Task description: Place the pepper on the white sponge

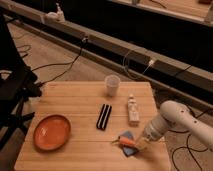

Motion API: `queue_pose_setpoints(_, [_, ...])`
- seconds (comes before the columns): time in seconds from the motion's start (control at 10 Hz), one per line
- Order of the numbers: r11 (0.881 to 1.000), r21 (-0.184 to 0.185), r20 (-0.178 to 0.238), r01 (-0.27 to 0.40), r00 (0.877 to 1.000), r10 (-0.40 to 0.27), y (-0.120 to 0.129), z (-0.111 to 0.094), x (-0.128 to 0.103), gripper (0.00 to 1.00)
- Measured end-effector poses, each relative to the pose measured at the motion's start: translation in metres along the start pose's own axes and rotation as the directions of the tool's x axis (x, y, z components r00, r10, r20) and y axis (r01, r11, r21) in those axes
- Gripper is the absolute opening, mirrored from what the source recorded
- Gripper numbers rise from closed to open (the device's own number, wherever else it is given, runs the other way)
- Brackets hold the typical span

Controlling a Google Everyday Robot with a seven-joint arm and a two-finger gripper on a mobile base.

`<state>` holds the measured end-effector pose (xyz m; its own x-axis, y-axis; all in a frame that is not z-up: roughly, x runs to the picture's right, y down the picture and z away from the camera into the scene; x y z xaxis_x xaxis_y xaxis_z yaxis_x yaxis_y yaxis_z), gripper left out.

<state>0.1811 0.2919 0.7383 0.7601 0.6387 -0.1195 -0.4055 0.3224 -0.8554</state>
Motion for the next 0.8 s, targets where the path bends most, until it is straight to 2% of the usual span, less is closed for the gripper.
queue_pose_setpoints(0.2, [1.0, -0.008, 0.003, 0.011, 1.0, -0.011, 0.001, 0.002, -0.001, 0.8])
queue_pose_setpoints(0.3, [1.0, 0.003, 0.0, 0.023, 1.0, -0.023, 0.0, -0.003, -0.004, 0.8])
queue_pose_setpoints(0.8, [0.993, 0.104, -0.007, 0.057, 0.998, -0.057, -0.006, -0.043, -0.014, 0.8])
